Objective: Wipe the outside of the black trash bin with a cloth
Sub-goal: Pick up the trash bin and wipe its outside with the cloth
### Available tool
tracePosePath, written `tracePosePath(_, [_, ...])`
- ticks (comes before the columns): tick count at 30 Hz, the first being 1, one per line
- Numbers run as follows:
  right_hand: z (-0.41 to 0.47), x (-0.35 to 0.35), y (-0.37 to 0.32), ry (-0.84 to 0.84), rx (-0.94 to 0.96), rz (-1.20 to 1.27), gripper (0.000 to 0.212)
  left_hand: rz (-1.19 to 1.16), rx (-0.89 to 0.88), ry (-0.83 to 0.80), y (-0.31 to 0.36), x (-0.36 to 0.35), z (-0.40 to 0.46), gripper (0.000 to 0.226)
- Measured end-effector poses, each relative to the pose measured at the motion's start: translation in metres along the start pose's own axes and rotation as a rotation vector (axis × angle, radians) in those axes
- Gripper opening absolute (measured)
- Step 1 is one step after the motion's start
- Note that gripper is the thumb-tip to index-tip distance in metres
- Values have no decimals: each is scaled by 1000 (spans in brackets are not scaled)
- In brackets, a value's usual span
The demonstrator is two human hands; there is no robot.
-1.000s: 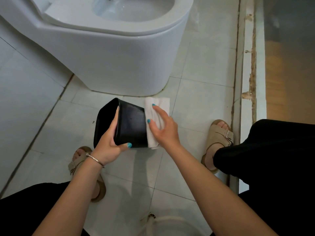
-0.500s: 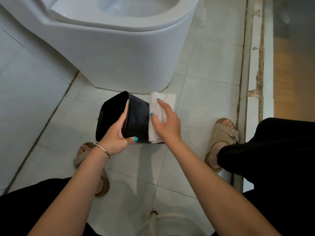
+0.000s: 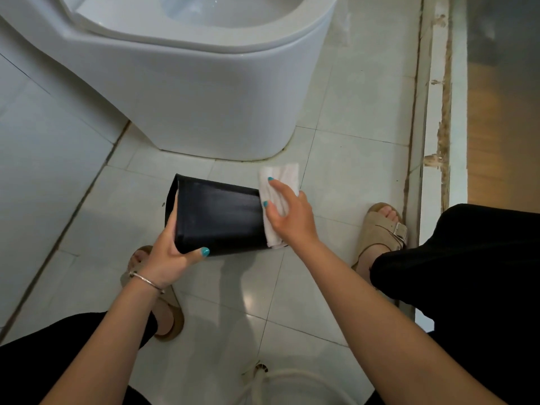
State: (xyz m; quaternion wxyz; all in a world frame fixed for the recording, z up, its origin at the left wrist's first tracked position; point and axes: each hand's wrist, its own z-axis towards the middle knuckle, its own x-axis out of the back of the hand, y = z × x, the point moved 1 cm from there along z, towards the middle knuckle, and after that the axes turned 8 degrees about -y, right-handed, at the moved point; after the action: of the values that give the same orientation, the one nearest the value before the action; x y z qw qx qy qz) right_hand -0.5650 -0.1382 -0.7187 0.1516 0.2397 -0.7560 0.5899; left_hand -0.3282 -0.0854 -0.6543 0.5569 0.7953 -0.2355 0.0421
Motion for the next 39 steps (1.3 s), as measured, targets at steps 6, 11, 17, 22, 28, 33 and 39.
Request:
tracePosePath(6, [6,13,30,68,-58,-41,47,6,14,4,5,-1,11,104])
tracePosePath(11, [0,23,50,126,-118,-133,50,10,13,3,7,-3,13,104])
tracePosePath(17, [2,25,32,189,-158,28,50,26,19,17,6,-2,9,106])
tracePosePath(22, [18,10,-16,29,-76,-26,49,42,19,-14,9,-7,1,106])
tracePosePath(28, [11,1,-80,-88,128,88,44,132,-20,-133,17,-20,0,110])
tracePosePath(33, [-5,-9,-120,-158,311,134,44,144,-6,-116,15,-24,-5,104])
tracePosePath(39, [6,0,-70,-150,105,79,40,158,0,-97,10,-19,-10,111])
